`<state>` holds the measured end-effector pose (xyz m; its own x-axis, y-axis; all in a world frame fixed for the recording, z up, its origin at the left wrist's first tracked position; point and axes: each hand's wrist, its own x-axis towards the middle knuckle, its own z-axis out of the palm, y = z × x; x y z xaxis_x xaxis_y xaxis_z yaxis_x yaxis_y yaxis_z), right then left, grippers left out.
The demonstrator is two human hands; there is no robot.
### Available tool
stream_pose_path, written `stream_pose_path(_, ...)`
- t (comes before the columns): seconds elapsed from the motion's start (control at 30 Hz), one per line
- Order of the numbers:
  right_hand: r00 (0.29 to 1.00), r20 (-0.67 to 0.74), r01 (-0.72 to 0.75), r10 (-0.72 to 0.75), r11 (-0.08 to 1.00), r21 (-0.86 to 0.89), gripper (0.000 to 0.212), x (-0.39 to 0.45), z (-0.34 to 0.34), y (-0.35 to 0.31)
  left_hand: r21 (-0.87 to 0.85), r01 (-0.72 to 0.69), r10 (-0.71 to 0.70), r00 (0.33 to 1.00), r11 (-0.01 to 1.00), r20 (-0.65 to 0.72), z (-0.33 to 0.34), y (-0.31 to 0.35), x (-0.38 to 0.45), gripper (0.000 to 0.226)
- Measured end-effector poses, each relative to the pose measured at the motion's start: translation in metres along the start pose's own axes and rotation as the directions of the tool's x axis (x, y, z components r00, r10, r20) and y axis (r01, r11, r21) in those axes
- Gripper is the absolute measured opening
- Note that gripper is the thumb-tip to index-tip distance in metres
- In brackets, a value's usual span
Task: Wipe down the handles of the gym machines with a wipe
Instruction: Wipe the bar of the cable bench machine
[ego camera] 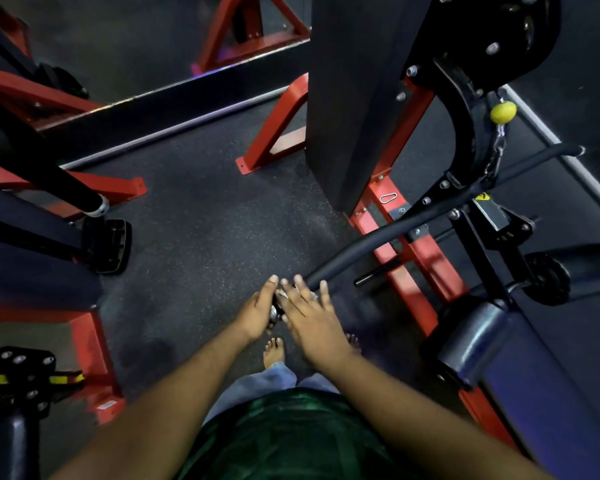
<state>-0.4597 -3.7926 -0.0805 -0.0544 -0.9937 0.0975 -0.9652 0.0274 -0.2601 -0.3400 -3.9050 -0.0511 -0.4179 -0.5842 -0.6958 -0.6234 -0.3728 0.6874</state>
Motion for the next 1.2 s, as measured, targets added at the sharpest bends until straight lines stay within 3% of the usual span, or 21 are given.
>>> stream_pose_path(0.07, 0.999, 0.0, 0.054, -0.054, 0.997, -0.059, 0.058, 0.008, -0.012, 0.02, -0.011, -0.008, 0.008, 1.0, 1.0, 0.007, -0.001, 0.005, -0.001, 0.082)
stream_pose_path(0.1, 1.0, -0.03, -0.001, -0.001, 0.997, -0.074, 0.054, 0.014, -0.021, 0.038, -0.017, -0.022, 0.022, 1.0, 1.0, 0.009, -0.002, 0.008, -0.002, 0.083)
stream_pose_path(0.2, 0.918, -0.064, -0.391, 0.391, 0.92, 0.006, 0.043, 0.031, -0.05, 0.099, 0.011, -0.055, 0.055, 0.998, 0.998, 0.004, -0.007, 0.012, -0.001, 0.073)
stream_pose_path(0.27, 0.867, -0.083, -0.486, 0.491, 0.871, 0.075, 0.043, 0.035, -0.058, 0.109, 0.02, -0.062, 0.063, 0.998, 0.998, -0.017, -0.008, 0.013, -0.001, 0.062)
stream_pose_path(0.37, 0.898, -0.085, -0.417, 0.432, 0.897, 0.149, 0.046, 0.031, -0.041, 0.067, 0.031, -0.064, 0.065, 0.997, 0.997, -0.035, -0.006, 0.016, -0.002, 0.065)
stream_pose_path(0.47, 0.986, -0.033, -0.162, 0.165, 0.984, 0.073, 0.053, 0.019, -0.017, 0.002, -0.001, -0.087, 0.087, 0.995, 0.996, -0.039, -0.004, 0.018, -0.005, 0.077)
stream_pose_path(0.57, 0.997, 0.013, 0.071, -0.07, 0.997, -0.014, 0.053, 0.015, -0.02, 0.009, -0.002, -0.09, 0.089, 0.995, 0.996, -0.039, -0.002, 0.015, -0.004, 0.081)
stream_pose_path(0.63, 0.999, -0.04, -0.006, 0.004, 0.999, -0.046, 0.048, 0.024, -0.033, 0.046, 0.018, -0.062, 0.062, 0.997, 0.998, -0.035, -0.003, 0.013, -0.004, 0.079)
stream_pose_path(0.7, 0.947, -0.087, -0.309, 0.311, 0.951, 0.031, 0.042, 0.034, -0.045, 0.093, 0.069, -0.051, 0.054, 0.998, 0.996, -0.038, -0.004, 0.011, -0.002, 0.075)
stream_pose_path(0.77, 0.801, -0.103, -0.561, 0.589, 0.8, 0.211, 0.041, 0.039, -0.052, 0.126, 0.131, -0.068, 0.075, 0.996, 0.989, -0.052, -0.002, 0.01, -0.001, 0.059)
stream_pose_path(0.87, 0.616, -0.114, -0.571, 0.78, 0.541, 0.617, 0.05, 0.048, -0.044, 0.103, 0.249, -0.148, 0.16, 0.987, 0.957, -0.03, 0.003, 0.011, -0.003, 0.041)
stream_pose_path(0.93, 0.475, -0.039, -0.516, 0.879, 0.314, 0.797, 0.059, 0.052, -0.038, 0.055, 0.332, -0.166, 0.181, 0.983, 0.929, -0.016, 0.006, 0.009, -0.005, 0.043)
stream_pose_path(1.0, 0.356, 0.134, -0.437, 0.925, 0.039, 0.899, 0.063, 0.053, -0.031, 0.008, 0.392, -0.179, 0.203, 0.979, 0.903, -0.021, 0.009, 0.007, -0.007, 0.044)
stream_pose_path(1.07, 0.292, 0.289, -0.308, 0.912, -0.196, 0.931, 0.056, 0.058, -0.029, -0.008, 0.425, -0.198, 0.234, 0.972, 0.883, -0.033, 0.01, 0.009, -0.011, 0.044)
stream_pose_path(1.17, 0.213, 0.356, -0.017, 0.91, -0.361, 0.932, 0.021, 0.078, -0.049, 0.043, 0.437, -0.204, 0.25, 0.967, 0.876, -0.051, 0.008, 0.016, -0.013, 0.044)
stream_pose_path(1.2, 0.183, 0.401, 0.077, 0.898, -0.42, 0.904, 0.025, 0.082, -0.059, 0.065, 0.438, -0.206, 0.252, 0.967, 0.875, -0.049, 0.006, 0.016, -0.012, 0.045)
